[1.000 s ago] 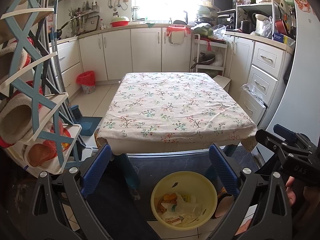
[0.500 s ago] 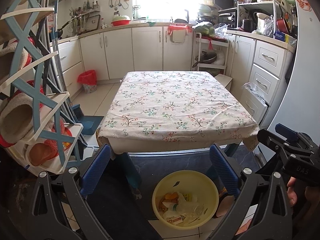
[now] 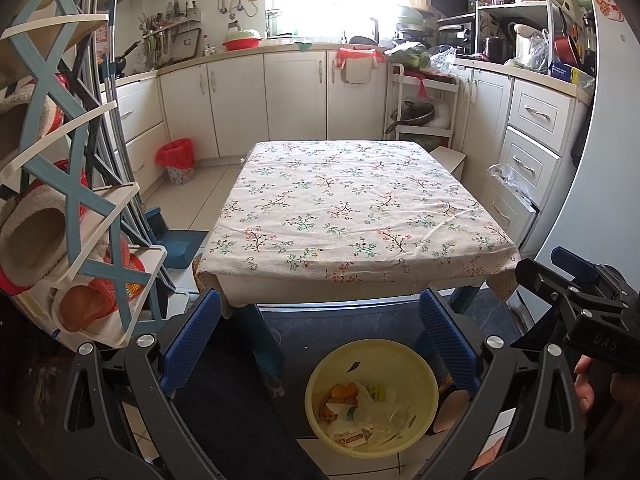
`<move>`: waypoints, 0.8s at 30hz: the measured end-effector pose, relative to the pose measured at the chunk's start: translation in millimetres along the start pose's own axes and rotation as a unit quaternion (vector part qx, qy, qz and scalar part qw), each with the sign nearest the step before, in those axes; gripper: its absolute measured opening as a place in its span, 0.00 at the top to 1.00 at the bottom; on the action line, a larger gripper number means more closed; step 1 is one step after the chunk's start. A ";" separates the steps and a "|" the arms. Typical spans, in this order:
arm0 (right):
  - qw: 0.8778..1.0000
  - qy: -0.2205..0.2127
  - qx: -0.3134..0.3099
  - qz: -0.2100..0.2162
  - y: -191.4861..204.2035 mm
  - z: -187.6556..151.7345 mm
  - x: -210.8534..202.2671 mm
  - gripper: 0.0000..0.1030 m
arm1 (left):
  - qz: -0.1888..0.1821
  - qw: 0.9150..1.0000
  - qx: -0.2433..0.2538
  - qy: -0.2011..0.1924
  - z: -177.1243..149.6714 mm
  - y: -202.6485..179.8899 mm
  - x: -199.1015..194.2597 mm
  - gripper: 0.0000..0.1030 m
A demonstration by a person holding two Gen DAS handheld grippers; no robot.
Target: Collect trash
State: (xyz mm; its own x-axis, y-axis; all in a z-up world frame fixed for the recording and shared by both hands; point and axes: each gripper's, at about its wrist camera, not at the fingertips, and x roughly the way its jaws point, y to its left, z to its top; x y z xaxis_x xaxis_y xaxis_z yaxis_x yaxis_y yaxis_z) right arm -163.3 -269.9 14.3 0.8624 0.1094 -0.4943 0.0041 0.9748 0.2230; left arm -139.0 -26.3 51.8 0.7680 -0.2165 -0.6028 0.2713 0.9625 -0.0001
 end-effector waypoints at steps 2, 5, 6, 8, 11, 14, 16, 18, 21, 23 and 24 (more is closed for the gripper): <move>1.000 0.000 0.000 0.000 0.0 -0.1 0.0 0.10 | 0.000 1.000 0.001 0.000 0.2 -0.8 0.0 0.08; 1.000 0.000 0.000 0.000 0.0 -0.1 0.1 0.10 | 0.000 1.000 0.001 0.000 0.2 -1.0 0.0 0.08; 1.000 0.000 0.000 0.000 0.0 -0.3 0.2 0.10 | 0.000 1.000 0.001 0.000 0.0 0.0 0.0 0.08; 1.000 0.000 0.000 0.000 0.1 -0.3 0.2 0.10 | 0.000 1.000 0.001 0.000 0.2 -1.2 -0.1 0.08; 1.000 0.000 0.000 0.000 0.4 -0.2 -0.1 0.10 | 0.000 1.000 0.001 0.000 0.1 -0.6 0.0 0.08; 1.000 0.000 0.000 0.000 0.4 -0.1 0.0 0.10 | 0.000 1.000 0.001 0.000 0.0 -0.8 0.0 0.08; 1.000 0.000 0.000 0.000 0.4 -0.1 0.1 0.10 | 0.001 1.000 0.001 0.000 0.2 -1.5 -0.1 0.08; 1.000 0.000 0.000 0.000 0.4 0.0 -0.1 0.10 | 0.001 1.000 0.002 0.000 0.8 -0.5 -0.7 0.08; 1.000 0.000 0.000 0.000 0.4 -0.1 0.1 0.10 | 0.001 1.000 0.002 0.000 0.8 -1.9 -0.7 0.08; 1.000 0.000 0.000 0.000 0.3 -0.2 0.0 0.10 | 0.001 1.000 0.002 0.000 0.8 -1.8 -0.7 0.08; 1.000 -0.001 0.000 0.000 0.4 -0.1 -0.1 0.09 | 0.002 1.000 0.002 0.000 0.7 -1.0 -0.8 0.08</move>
State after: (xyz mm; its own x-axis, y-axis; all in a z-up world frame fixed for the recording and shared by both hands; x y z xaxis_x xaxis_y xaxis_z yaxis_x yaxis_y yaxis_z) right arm -163.4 -269.5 14.3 0.8630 0.1087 -0.4934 0.0047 0.9748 0.2228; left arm -139.5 -27.2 52.8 0.7691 -0.2130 -0.6026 0.2709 0.9626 0.0054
